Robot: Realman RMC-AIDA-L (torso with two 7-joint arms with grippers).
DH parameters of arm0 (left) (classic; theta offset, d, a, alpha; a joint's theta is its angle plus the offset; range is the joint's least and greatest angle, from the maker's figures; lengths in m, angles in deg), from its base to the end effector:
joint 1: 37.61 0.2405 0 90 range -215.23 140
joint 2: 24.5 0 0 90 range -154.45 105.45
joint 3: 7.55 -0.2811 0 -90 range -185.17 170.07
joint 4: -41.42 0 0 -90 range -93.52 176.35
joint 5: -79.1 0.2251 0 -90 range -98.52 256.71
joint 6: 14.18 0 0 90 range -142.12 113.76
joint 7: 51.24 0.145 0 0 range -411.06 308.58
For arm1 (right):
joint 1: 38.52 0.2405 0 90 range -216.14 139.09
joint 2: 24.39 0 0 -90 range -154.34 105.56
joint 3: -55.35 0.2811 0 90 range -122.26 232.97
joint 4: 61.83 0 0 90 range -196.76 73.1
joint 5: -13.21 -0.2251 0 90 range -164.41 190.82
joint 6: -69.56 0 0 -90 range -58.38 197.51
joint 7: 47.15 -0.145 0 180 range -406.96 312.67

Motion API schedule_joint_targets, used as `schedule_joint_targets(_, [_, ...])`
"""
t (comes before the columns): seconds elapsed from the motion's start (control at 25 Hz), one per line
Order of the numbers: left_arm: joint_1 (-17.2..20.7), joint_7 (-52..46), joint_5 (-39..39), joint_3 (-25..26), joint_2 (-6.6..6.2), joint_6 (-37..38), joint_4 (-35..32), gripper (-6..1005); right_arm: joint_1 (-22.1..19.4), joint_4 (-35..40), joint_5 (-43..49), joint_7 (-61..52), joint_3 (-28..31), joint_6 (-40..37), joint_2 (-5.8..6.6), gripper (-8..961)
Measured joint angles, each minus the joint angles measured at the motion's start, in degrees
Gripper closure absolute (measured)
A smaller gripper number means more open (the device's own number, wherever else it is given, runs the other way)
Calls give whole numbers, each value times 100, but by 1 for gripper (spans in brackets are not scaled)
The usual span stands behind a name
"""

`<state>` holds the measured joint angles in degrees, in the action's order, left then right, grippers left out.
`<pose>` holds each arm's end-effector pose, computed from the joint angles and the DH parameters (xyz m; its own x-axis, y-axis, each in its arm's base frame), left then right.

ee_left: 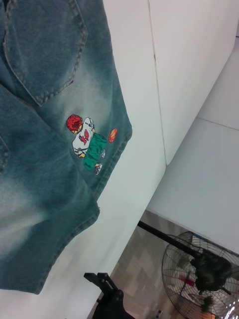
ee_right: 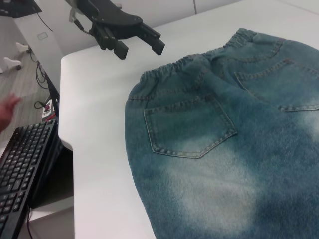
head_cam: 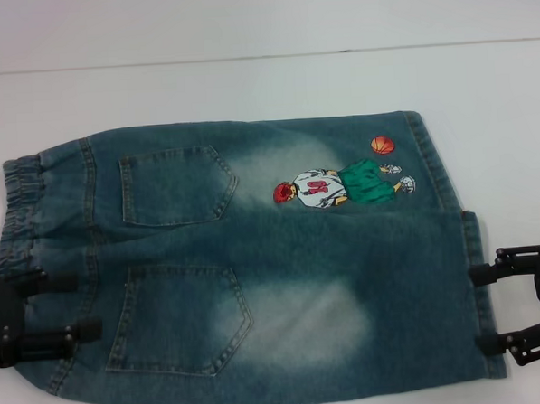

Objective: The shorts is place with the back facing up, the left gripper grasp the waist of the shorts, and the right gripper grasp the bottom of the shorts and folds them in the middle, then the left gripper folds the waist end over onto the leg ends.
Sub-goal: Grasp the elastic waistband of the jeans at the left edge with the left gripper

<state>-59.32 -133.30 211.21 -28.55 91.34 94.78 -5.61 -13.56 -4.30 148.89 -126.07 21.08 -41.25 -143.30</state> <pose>-0.3594 0.2714 0.0597 0.7473 0.5006 0.4370 0.5900 -0.8024 -0.0897 0.3173 0.2927 0.0416 0.9278 -0.3154 -0.1992 -0.3297 -0.9431 -0.0422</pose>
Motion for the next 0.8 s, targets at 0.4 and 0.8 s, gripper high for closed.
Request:
schedule_joint_targets(0.4, [-9,-26,7,-93,0,-11,0,84,0,-9,38,11,-1,7,0,25])
schedule_joint_targets(0.8, [-10,-108,8,-133,6,-66,-29,89,-33,-24,46,65,-10,-45,0,26])
